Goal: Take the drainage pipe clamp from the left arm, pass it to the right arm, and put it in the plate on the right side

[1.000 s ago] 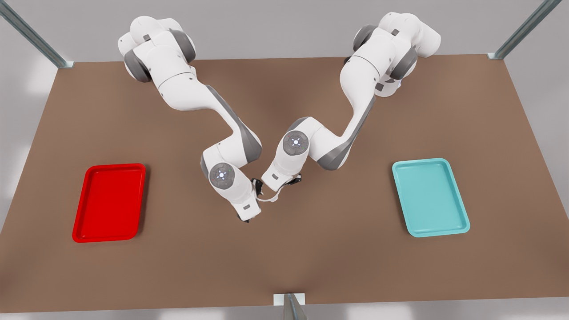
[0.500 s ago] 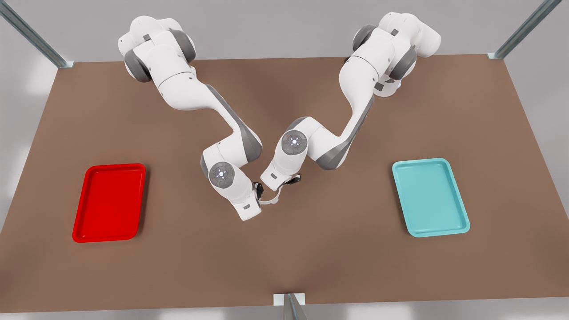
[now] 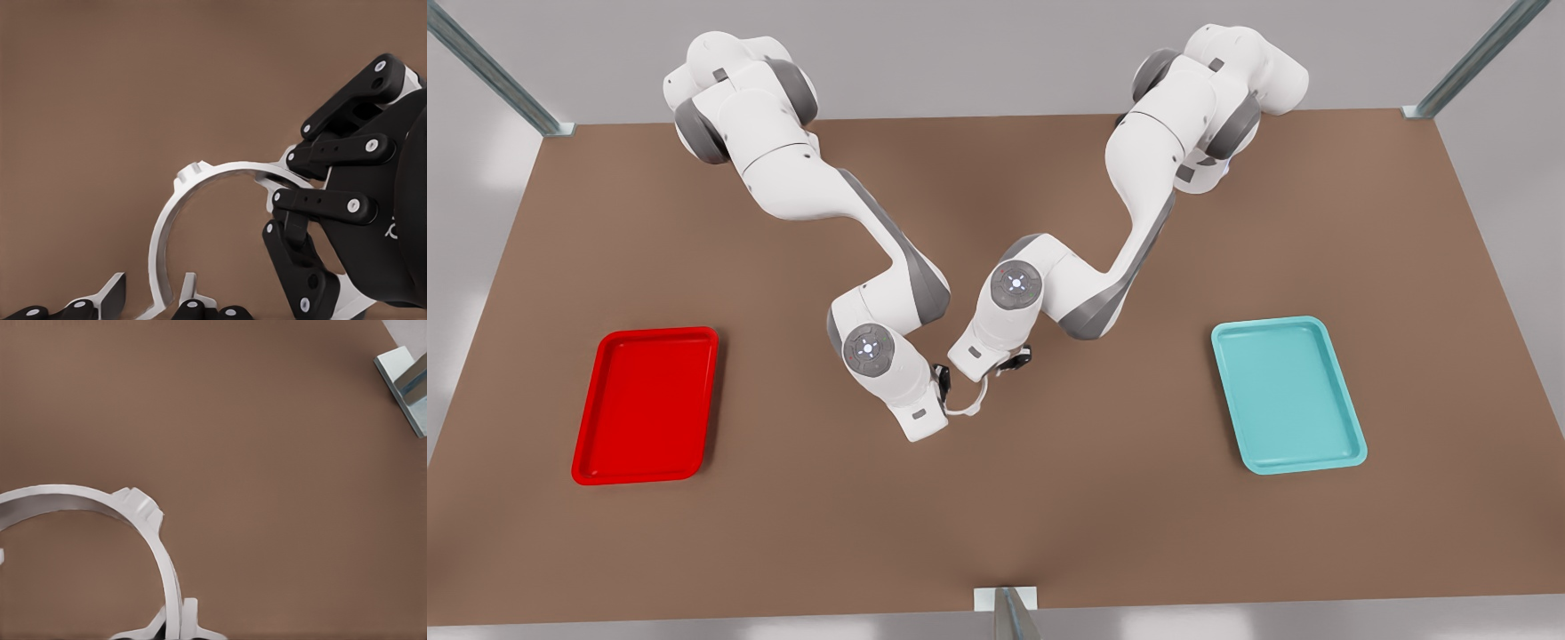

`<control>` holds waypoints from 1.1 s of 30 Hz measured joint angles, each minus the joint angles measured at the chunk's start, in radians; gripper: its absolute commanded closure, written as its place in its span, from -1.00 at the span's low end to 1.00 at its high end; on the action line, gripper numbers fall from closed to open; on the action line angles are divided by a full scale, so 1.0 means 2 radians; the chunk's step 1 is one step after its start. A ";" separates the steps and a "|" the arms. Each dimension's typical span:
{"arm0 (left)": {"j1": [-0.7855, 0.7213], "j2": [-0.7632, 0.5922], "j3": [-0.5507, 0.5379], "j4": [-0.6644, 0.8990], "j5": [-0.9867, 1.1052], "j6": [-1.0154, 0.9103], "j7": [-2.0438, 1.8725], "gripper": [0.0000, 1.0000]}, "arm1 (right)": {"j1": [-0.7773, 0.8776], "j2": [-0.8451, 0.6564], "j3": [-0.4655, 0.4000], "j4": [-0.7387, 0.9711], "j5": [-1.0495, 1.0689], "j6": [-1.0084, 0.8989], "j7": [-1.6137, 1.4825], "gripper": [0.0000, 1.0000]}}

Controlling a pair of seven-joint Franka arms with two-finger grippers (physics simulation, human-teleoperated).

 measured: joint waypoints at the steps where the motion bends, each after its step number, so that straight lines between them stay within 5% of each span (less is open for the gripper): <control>1: 0.001 -0.002 0.000 0.000 0.000 -0.001 0.001 -1.00 | 0.000 0.000 0.000 0.000 0.000 0.000 0.000 0.57; 8: 0.034 -0.036 -0.001 -0.001 -0.004 -0.024 0.009 -1.00 | -0.004 -0.001 0.000 0.000 0.001 -0.002 0.000 0.57; 14: 0.219 -0.098 -0.017 -0.001 0.004 -0.136 0.056 -1.00 | -0.038 -0.002 -0.003 -0.012 -0.002 -0.003 -0.008 0.57; 18: 0.277 -0.111 -0.015 -0.001 0.011 -0.190 0.098 -1.00 | -0.091 -0.013 -0.006 -0.025 -0.009 -0.022 -0.028 0.57; 19: 0.283 -0.135 -0.014 -0.025 0.011 -0.198 0.107 -1.00 | -0.109 -0.022 -0.007 -0.028 -0.013 -0.031 -0.033 0.57; 21: 0.302 -0.242 -0.016 -0.203 0.007 -0.174 0.123 -1.00 | -0.156 -0.037 -0.007 -0.037 -0.020 -0.048 -0.043 0.57; 22: 0.306 -0.249 -0.017 -0.211 0.005 -0.175 0.131 -1.00 | -0.177 -0.046 -0.008 -0.047 -0.026 -0.054 -0.048 0.57; 33: 0.339 -0.248 -0.039 -0.084 -0.007 -0.275 0.191 -1.00 | -0.358 -0.078 -0.008 -0.149 -0.051 -0.032 -0.142 0.57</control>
